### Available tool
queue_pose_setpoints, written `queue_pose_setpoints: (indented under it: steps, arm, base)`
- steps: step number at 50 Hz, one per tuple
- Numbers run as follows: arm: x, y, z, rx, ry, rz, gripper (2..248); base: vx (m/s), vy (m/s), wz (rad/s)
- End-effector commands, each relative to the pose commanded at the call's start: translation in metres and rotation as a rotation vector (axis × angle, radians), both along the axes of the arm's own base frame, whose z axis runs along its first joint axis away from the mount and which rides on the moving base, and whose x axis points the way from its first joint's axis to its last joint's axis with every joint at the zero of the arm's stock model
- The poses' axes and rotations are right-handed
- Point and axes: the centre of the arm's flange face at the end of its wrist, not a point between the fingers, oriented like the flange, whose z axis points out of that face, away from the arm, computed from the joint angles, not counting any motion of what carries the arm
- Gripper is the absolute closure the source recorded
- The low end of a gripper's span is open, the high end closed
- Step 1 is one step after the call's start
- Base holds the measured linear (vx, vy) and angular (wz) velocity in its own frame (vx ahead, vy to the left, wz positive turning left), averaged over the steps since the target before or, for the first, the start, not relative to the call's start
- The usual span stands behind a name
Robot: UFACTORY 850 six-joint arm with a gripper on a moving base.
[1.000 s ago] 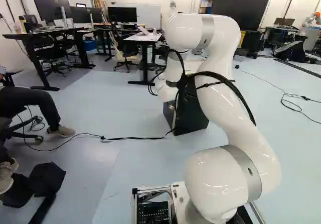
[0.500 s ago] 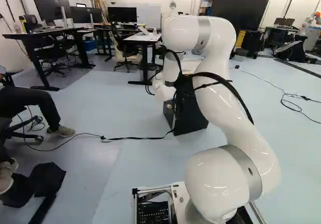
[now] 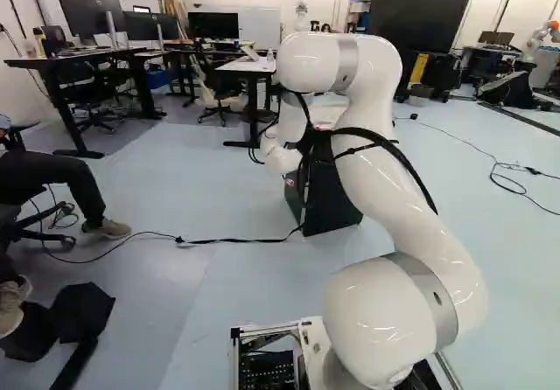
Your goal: Open the fridge door
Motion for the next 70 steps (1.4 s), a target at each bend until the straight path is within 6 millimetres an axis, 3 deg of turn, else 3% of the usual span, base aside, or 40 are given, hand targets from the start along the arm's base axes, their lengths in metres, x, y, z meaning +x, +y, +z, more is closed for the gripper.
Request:
queue_pose_setpoints:
  steps: [41, 70]
  arm:
    - [0.045, 0.012, -0.006, 0.01, -0.06, 0.007, 3]
    - [0.055, -0.019, -0.008, 0.01, -0.074, -0.044, 3]
  base:
    - [0.0, 0.0, 0.0]
    - [0.0, 0.0, 0.0]
